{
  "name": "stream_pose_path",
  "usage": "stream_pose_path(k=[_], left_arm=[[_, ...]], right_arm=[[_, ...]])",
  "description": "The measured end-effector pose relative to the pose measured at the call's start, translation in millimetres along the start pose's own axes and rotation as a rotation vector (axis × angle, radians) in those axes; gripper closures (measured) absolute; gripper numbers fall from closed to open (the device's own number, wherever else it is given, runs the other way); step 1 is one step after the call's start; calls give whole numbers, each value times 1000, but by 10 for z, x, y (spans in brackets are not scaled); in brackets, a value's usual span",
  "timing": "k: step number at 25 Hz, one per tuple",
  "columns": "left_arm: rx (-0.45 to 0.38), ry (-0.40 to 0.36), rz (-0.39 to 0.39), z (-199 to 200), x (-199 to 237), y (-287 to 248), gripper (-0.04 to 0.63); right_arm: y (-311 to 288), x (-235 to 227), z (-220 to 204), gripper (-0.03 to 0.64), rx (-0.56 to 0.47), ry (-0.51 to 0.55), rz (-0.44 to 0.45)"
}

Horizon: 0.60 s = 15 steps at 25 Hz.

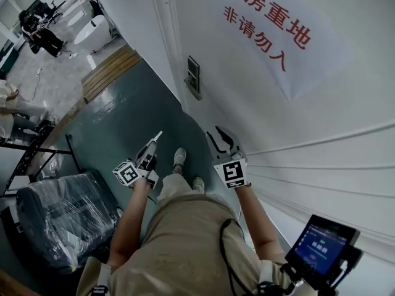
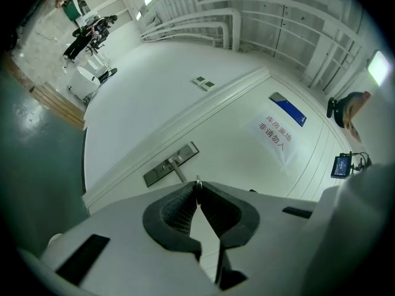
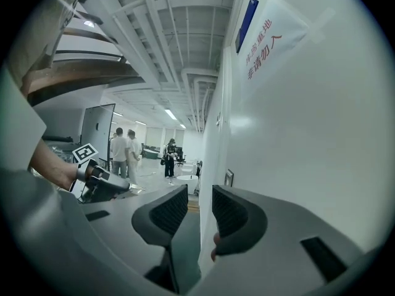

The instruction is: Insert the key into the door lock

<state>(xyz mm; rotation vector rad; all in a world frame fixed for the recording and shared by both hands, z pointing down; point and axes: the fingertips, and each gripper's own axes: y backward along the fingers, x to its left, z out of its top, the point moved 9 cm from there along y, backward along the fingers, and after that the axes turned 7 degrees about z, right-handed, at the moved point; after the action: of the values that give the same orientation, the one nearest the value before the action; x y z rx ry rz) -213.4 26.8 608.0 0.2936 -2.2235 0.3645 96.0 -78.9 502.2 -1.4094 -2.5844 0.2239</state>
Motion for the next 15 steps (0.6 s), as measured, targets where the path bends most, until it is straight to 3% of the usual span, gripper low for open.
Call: stream_pose_path(k=[8, 15], left_arm=[[18, 28, -66, 407, 266, -427, 563], [54, 59, -63, 764, 600, -804, 563]], right_arm=[[-461, -118, 20, 486, 52, -24, -23], [-1008, -282, 154, 486, 81, 25, -32]])
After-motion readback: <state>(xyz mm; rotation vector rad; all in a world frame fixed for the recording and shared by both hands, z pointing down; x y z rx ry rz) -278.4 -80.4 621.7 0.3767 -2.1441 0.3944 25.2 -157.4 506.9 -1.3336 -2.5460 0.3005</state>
